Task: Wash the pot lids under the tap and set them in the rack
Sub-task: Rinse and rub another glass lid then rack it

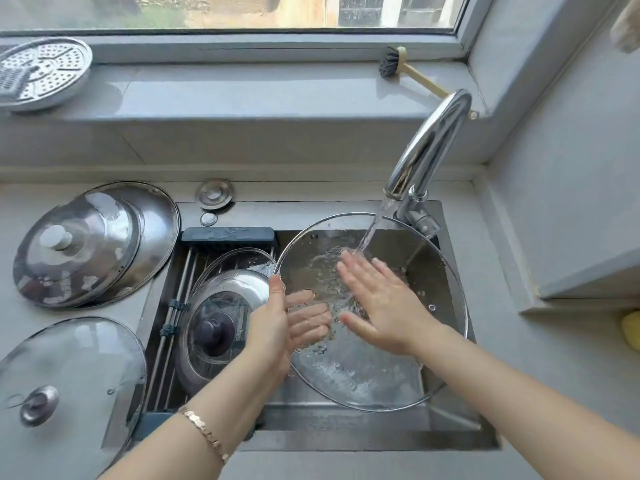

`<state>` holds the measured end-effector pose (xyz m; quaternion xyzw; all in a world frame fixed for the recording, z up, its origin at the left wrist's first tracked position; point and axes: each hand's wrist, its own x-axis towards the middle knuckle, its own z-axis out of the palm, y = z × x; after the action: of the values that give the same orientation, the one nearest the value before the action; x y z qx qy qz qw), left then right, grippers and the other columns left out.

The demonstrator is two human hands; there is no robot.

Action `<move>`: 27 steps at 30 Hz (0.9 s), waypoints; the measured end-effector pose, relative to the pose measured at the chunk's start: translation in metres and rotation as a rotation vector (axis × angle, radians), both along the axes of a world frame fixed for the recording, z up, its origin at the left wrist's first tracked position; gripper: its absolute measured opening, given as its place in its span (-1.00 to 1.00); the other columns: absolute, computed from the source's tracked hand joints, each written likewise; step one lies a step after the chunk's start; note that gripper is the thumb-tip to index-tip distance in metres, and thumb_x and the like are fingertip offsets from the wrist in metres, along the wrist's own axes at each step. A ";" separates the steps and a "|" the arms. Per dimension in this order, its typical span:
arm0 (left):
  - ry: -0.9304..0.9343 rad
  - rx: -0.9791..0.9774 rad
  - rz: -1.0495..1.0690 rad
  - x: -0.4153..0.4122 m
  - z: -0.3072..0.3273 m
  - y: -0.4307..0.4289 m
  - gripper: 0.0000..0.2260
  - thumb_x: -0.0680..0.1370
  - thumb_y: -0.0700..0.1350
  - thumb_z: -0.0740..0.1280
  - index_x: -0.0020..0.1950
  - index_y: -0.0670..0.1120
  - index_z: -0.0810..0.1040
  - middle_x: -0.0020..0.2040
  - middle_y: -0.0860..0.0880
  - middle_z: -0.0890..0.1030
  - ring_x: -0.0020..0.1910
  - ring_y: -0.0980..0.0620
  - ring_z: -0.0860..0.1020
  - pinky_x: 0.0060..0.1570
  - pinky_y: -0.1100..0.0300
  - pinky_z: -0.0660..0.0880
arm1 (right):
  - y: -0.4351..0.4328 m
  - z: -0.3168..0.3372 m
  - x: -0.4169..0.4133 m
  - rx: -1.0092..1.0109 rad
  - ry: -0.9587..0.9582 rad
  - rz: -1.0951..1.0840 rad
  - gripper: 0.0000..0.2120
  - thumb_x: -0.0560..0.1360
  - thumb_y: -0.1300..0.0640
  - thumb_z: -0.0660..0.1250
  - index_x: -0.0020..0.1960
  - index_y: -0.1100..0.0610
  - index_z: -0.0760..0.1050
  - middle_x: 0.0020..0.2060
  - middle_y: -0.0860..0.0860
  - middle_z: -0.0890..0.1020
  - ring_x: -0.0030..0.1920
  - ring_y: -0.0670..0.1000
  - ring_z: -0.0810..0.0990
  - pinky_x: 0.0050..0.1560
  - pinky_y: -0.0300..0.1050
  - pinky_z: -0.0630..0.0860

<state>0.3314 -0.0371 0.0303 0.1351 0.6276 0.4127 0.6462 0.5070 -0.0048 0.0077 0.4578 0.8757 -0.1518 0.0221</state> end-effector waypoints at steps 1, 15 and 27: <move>0.011 0.002 -0.007 0.001 0.002 -0.002 -0.43 0.57 0.22 0.00 -0.02 -0.24 0.54 -0.18 -0.26 0.67 -0.28 -0.13 0.67 -0.30 0.09 0.61 | 0.009 0.000 0.005 -0.011 -0.042 -0.102 -0.18 0.39 -0.41 -0.39 0.47 0.09 -0.29 0.47 0.02 -0.27 0.48 -0.02 -0.30 0.44 -0.17 -0.37; 0.024 -0.036 -0.014 0.011 0.010 0.000 -0.47 0.58 0.20 0.04 -0.13 -0.22 0.56 -0.41 -0.17 0.66 -0.45 -0.06 0.65 -0.45 0.13 0.60 | 0.018 0.009 -0.024 -0.010 0.004 -0.122 -0.30 0.41 -0.31 -0.37 0.39 0.06 -0.43 0.42 0.02 -0.39 0.46 -0.03 -0.39 0.44 -0.12 -0.38; 0.272 0.084 0.049 -0.011 0.034 0.024 -0.49 0.58 0.18 0.09 -0.08 -0.25 0.54 -0.28 -0.24 0.63 -0.44 -0.04 0.63 -0.47 0.20 0.56 | 0.004 -0.022 0.012 -0.138 0.019 -0.396 -0.34 0.57 -0.22 -0.20 0.53 0.16 -0.14 0.52 0.04 -0.13 0.51 -0.05 -0.21 0.45 -0.14 -0.29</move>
<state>0.3207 -0.0132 0.0647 0.2014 0.6945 0.4324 0.5387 0.5186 -0.0010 -0.0145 0.6171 0.7562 -0.2170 0.0147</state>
